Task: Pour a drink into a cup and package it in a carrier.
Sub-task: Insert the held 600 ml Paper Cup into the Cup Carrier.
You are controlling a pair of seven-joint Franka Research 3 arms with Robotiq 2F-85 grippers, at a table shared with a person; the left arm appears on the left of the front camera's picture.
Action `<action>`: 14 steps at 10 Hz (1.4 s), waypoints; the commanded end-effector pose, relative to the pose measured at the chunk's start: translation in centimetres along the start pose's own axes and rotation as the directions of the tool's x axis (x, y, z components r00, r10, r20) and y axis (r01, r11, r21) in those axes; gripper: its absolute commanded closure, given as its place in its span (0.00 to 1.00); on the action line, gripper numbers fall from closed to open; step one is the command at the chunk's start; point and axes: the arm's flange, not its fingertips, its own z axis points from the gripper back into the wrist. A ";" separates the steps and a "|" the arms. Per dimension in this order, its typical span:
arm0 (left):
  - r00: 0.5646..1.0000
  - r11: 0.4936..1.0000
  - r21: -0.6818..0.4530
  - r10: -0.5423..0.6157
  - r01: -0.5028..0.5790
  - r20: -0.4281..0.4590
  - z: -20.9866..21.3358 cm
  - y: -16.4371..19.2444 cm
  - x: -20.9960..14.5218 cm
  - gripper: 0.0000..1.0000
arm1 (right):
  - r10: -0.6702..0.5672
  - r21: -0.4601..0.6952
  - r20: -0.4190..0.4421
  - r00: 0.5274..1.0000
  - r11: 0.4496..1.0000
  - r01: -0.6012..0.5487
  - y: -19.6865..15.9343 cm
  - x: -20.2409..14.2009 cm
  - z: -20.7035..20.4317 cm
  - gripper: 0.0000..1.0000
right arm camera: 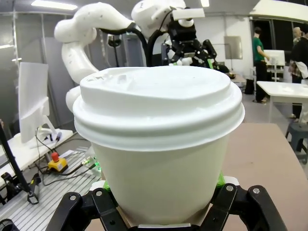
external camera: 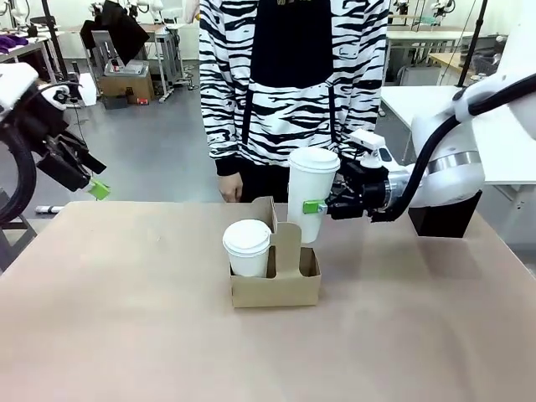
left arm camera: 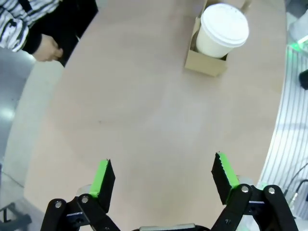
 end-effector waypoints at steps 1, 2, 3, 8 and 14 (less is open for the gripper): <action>1.000 1.000 0.005 0.000 0.000 -0.022 -0.1 -0.3 0.7 0.06 | 0.022 0.041 0.018 1.000 0.999 -0.023 -0.5 -0.9 -0.5 0.19; 1.000 1.000 0.005 0.000 0.000 -0.022 -0.1 -0.3 0.7 0.06 | 0.013 0.055 0.017 1.000 0.998 -0.014 -0.4 -1.5 -0.8 0.19; 1.000 1.000 0.005 0.000 0.000 -0.022 -0.1 -0.3 0.7 0.06 | 0.007 0.067 0.012 1.000 0.998 -0.007 -0.5 -2.1 -0.7 0.19; 1.000 1.000 0.005 0.000 0.000 -0.022 -0.1 -0.3 0.7 0.06 | -0.054 0.103 -0.017 0.998 0.993 0.055 -0.4 -4.5 -1.0 0.19; 1.000 1.000 0.005 0.000 0.000 -0.022 -0.1 -0.3 0.7 0.06 | -0.066 0.158 -0.090 0.994 0.984 0.080 -1.3 -8.3 -0.8 0.19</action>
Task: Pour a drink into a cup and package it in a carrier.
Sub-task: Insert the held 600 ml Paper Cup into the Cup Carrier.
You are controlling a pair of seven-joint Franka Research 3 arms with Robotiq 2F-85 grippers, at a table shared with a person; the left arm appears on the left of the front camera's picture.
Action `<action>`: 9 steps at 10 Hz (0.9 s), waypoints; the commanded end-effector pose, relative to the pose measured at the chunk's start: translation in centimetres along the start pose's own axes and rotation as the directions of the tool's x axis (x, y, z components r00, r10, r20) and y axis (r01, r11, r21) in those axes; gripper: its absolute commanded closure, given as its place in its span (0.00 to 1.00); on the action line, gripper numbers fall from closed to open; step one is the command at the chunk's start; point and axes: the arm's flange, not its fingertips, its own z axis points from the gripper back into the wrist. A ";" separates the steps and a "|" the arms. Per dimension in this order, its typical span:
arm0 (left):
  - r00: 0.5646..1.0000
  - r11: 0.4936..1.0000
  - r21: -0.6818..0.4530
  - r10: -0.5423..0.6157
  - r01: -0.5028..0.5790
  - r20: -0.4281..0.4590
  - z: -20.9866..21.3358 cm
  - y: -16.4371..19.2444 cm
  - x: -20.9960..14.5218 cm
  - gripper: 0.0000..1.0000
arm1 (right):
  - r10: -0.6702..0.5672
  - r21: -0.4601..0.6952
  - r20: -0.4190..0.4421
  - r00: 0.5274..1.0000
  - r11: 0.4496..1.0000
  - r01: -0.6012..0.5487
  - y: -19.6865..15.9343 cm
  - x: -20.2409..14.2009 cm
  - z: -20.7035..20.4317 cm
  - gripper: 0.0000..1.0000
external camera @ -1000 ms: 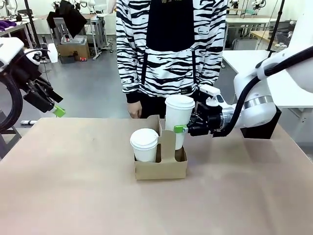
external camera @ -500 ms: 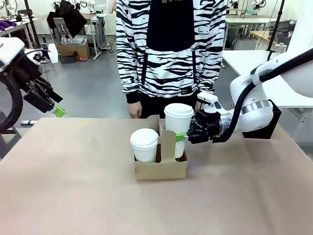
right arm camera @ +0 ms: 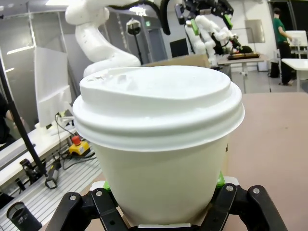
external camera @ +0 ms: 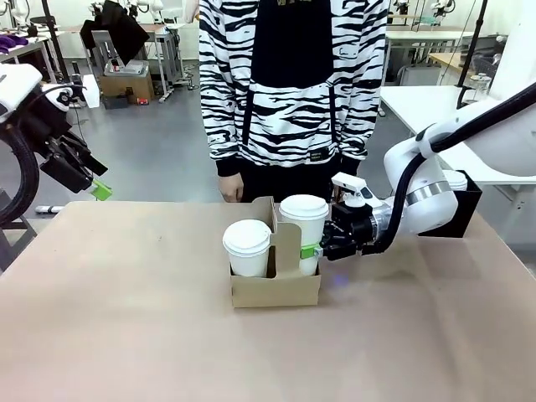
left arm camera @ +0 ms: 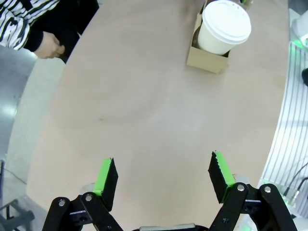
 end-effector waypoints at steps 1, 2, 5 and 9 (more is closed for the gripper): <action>1.000 1.000 -0.009 0.009 -0.009 0.009 0.1 0.0 0.1 0.06 | 0.048 0.045 -0.042 0.998 0.998 -0.046 -0.6 -0.4 0.0 0.19; 1.000 1.000 -0.009 0.009 -0.009 0.009 0.1 0.0 0.1 0.06 | 0.059 0.050 -0.056 0.997 0.997 -0.056 -0.6 -0.6 0.2 0.19; 1.000 1.000 -0.009 0.009 -0.009 0.009 0.1 0.0 0.1 0.06 | 0.108 0.063 -0.115 0.987 0.993 -0.101 -0.6 -0.7 0.6 0.00; 1.000 1.000 -0.009 0.009 -0.009 0.009 0.1 0.0 0.1 0.06 | 0.172 0.013 -0.212 0.962 0.985 -0.173 0.7 1.7 2.2 0.00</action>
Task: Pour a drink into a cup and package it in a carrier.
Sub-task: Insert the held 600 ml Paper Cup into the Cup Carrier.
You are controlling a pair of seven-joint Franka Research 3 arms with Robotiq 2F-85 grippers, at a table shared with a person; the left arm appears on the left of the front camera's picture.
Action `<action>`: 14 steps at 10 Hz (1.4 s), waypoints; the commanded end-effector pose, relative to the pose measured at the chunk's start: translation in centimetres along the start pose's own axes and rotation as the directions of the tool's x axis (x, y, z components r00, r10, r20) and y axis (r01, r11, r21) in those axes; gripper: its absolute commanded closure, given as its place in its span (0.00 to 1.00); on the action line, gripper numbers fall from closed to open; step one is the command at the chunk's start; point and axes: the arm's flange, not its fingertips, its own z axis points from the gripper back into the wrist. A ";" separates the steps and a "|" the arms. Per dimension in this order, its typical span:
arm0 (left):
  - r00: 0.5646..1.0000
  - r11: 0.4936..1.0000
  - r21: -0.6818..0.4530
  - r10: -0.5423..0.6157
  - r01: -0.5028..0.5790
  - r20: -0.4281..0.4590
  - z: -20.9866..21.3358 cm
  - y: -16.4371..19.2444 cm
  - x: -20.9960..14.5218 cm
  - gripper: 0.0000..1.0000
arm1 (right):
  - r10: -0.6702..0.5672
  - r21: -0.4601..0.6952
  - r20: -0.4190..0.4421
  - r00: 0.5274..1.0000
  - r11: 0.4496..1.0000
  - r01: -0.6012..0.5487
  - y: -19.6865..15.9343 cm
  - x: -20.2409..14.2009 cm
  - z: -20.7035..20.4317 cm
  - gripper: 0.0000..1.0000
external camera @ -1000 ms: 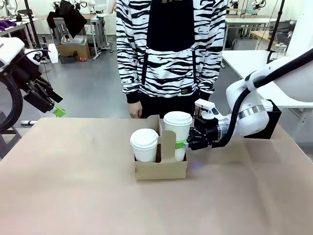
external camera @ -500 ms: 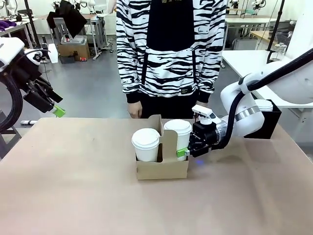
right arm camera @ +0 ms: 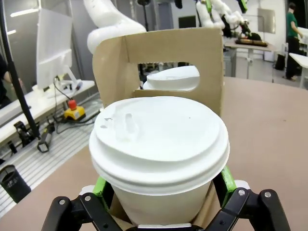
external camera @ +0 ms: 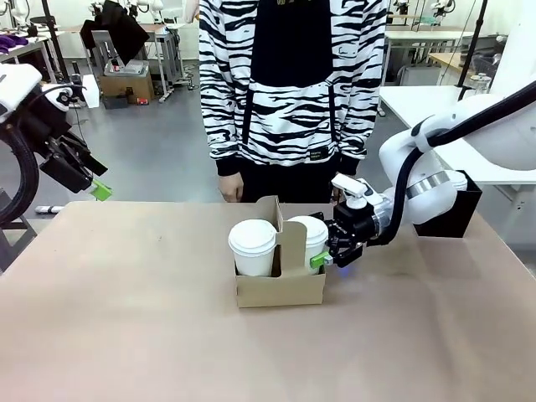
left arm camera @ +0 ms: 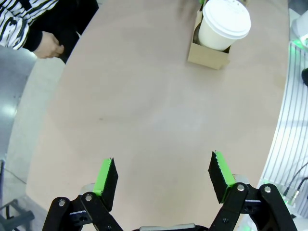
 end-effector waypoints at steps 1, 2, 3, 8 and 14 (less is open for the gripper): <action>1.000 1.000 -0.008 0.008 -0.008 0.010 0.1 0.0 0.2 0.06 | 0.042 -0.050 -0.095 0.995 0.998 -0.047 1.5 1.5 1.9 0.00; 1.000 1.000 -0.008 0.008 -0.008 0.010 0.1 0.0 0.2 0.06 | 0.032 -0.071 -0.142 0.989 0.997 -0.043 1.8 2.3 2.9 0.00; 1.000 1.000 -0.008 0.008 -0.008 0.010 0.1 0.0 0.2 0.06 | 0.012 -0.095 -0.196 0.981 0.995 -0.031 2.2 3.2 4.1 0.00; 1.000 1.000 -0.008 0.008 -0.008 0.010 0.1 0.0 0.2 0.06 | -0.260 -0.555 -0.328 0.908 0.831 0.037 8.7 11.1 11.3 0.00; 1.000 1.000 -0.008 0.008 -0.008 0.010 0.1 0.0 0.2 0.06 | -0.714 -0.942 -0.055 0.698 0.269 0.201 21.9 16.7 14.0 0.00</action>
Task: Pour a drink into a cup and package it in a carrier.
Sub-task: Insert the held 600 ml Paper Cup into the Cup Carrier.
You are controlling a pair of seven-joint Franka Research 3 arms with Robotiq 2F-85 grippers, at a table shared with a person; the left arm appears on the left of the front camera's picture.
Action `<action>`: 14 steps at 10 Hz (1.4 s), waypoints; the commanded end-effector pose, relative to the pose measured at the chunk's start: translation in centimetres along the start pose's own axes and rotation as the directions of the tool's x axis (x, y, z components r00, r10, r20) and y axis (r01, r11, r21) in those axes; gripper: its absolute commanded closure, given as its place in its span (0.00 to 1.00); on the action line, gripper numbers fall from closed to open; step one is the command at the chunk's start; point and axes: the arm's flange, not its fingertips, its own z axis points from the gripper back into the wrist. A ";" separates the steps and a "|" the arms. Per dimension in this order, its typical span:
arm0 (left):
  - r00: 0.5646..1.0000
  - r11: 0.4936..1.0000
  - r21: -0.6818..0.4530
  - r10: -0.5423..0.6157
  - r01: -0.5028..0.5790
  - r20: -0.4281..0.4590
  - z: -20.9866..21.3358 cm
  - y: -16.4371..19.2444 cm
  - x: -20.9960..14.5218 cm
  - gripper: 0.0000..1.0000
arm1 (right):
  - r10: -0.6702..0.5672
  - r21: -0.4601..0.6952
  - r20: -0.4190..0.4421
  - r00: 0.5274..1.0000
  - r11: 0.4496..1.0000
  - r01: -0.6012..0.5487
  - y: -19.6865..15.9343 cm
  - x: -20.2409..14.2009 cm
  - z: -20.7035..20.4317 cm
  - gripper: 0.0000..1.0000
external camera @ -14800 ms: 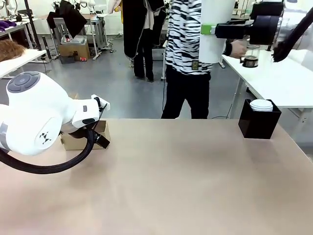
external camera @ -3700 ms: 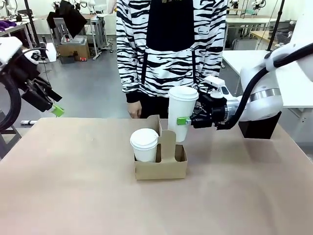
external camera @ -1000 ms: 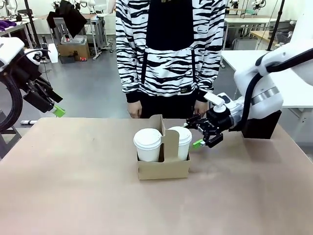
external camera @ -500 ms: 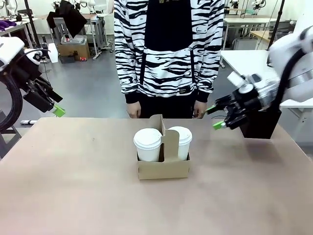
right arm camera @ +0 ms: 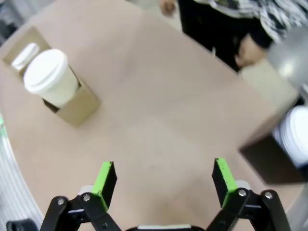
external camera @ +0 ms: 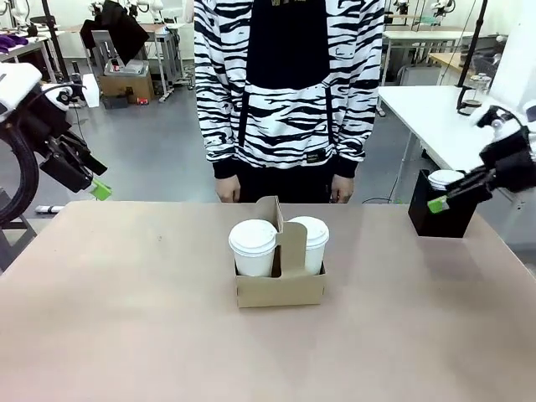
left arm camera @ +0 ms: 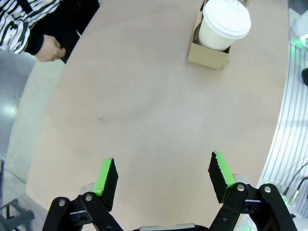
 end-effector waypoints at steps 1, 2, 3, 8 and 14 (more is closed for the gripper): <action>1.000 1.000 -0.008 0.008 -0.008 0.012 0.1 0.0 0.1 0.06 | -0.111 -0.025 -0.091 0.990 0.994 0.109 2.6 -0.3 1.8 0.00; 1.000 1.000 -0.008 0.008 -0.008 0.012 0.1 0.0 0.1 0.06 | -0.146 -0.070 -0.107 0.984 0.988 0.139 2.8 -0.5 2.0 0.00; 1.000 1.000 -0.008 0.008 -0.008 0.012 0.1 0.0 0.1 0.06 | -0.148 -0.047 -0.080 0.986 0.988 0.145 2.5 0.2 0.6 0.00; 1.000 1.000 -0.008 0.008 -0.008 0.012 0.1 0.0 0.1 0.06 | -0.101 -0.050 -0.071 0.992 0.994 0.098 1.4 -0.7 1.1 0.00; 1.000 1.000 -0.008 0.008 -0.008 0.012 0.1 0.0 0.1 0.06 | -0.101 -0.050 -0.071 0.992 0.994 0.098 1.4 -0.7 1.1 0.00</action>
